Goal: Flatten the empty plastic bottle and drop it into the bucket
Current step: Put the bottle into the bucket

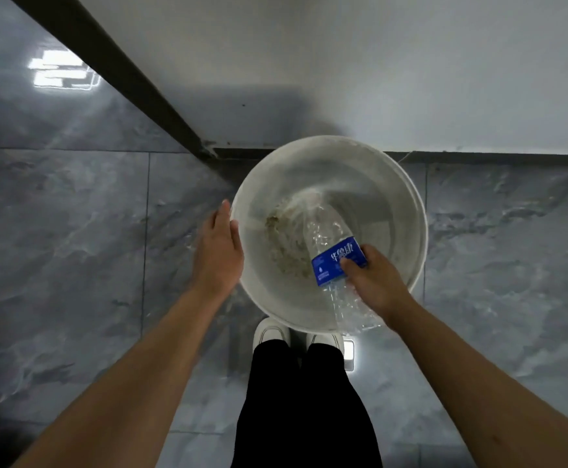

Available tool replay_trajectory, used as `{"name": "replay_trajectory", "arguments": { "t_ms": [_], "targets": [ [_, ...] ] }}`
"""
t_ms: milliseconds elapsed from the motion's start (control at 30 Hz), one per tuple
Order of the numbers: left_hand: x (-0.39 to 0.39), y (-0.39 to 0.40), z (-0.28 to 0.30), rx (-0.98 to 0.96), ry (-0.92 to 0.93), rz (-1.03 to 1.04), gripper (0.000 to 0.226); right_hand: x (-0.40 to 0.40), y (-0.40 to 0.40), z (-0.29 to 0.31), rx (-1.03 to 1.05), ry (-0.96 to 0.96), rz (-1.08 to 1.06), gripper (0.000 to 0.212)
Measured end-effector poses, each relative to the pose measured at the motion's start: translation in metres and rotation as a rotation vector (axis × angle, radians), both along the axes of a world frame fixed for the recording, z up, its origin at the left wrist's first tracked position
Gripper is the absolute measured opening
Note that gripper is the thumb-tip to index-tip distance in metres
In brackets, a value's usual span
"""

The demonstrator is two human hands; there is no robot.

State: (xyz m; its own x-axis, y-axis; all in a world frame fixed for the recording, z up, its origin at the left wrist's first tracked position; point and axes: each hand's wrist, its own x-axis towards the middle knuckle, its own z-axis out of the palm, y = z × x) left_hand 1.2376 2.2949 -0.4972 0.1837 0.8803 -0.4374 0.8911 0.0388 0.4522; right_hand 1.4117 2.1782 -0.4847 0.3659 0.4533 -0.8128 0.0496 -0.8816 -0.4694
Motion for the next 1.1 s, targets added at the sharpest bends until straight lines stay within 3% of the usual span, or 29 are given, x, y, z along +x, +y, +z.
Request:
{"name": "replay_trajectory", "arguments": {
  "t_ms": [233,400,733,1100],
  "targets": [
    [0.005,0.002,-0.032,0.203,-0.079,0.06,0.04,0.003,0.024,-0.085,-0.043,0.052,-0.089,0.02],
    [0.007,-0.002,-0.038,0.282,-0.104,0.06,0.052,0.0,0.032,-0.134,-0.098,0.06,-0.055,0.028],
    [-0.001,-0.004,-0.058,0.393,-0.156,0.07,0.042,-0.007,0.05,-0.238,-0.116,-0.013,0.032,0.035],
    [-0.004,-0.002,-0.061,0.432,-0.172,0.012,0.044,-0.01,0.047,-0.294,-0.188,-0.059,0.166,0.052]
  ]
}}
